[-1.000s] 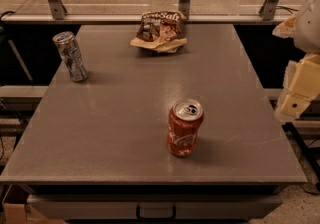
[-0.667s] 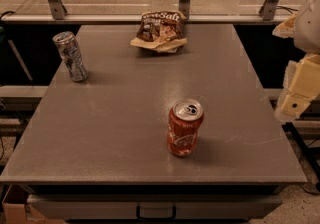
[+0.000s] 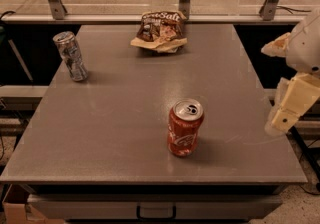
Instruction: Knock coke can over
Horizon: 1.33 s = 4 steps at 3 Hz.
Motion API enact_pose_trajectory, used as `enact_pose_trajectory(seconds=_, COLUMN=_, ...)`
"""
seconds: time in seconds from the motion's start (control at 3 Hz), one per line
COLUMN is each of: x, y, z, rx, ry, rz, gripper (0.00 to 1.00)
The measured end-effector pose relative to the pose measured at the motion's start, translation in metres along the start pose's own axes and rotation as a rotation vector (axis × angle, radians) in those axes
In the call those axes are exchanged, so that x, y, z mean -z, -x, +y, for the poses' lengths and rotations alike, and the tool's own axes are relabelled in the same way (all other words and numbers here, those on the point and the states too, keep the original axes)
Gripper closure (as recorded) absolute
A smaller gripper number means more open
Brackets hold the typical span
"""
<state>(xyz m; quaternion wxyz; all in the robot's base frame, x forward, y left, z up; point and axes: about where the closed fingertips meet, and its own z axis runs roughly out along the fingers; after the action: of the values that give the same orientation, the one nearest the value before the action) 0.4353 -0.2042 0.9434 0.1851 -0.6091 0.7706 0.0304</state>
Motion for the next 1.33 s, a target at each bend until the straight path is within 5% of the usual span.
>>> enact_pose_trajectory(seconds=0.67, x=-0.047, y=0.034, z=0.045, rx=0.002, ry=0.133, rz=-0.315, gripper=0.00)
enact_pose_trajectory(seconds=1.33, x=-0.083, y=0.077, z=0.070, rx=0.046, ry=0.183, rz=-0.567, gripper=0.00)
